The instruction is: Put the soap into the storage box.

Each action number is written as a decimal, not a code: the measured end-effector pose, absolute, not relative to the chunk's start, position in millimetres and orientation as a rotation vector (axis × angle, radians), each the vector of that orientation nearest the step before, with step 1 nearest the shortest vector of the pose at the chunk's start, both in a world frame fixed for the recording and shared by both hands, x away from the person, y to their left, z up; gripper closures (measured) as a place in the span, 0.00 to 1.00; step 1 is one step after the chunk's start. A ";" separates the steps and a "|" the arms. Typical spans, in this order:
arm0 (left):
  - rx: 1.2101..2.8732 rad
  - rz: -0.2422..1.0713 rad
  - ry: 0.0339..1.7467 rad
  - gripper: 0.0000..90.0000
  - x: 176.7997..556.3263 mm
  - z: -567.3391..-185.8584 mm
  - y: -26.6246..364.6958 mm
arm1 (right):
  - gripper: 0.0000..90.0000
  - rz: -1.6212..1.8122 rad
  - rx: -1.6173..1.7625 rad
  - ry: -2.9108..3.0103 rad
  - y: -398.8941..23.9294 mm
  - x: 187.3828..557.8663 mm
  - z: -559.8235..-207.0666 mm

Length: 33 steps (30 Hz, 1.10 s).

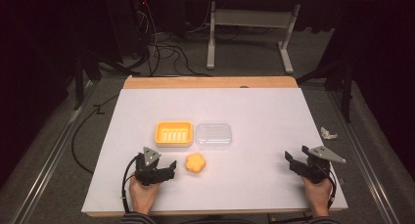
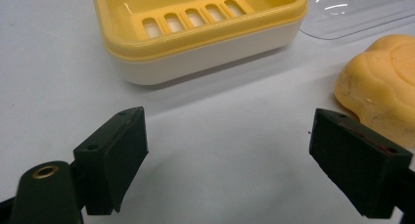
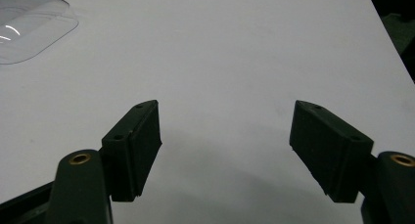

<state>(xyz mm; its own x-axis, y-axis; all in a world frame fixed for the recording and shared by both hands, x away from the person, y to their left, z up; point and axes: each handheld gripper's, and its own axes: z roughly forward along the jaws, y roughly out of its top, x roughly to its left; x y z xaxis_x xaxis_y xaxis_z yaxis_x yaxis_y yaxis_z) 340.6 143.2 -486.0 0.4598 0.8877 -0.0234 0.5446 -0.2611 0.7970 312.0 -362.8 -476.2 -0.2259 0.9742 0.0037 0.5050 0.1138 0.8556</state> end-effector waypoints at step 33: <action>1.931 0.520 1.102 0.16 333.2 -467.9 140.6 | 0.30 1.026 1.436 1.798 -362.8 311.3 -476.0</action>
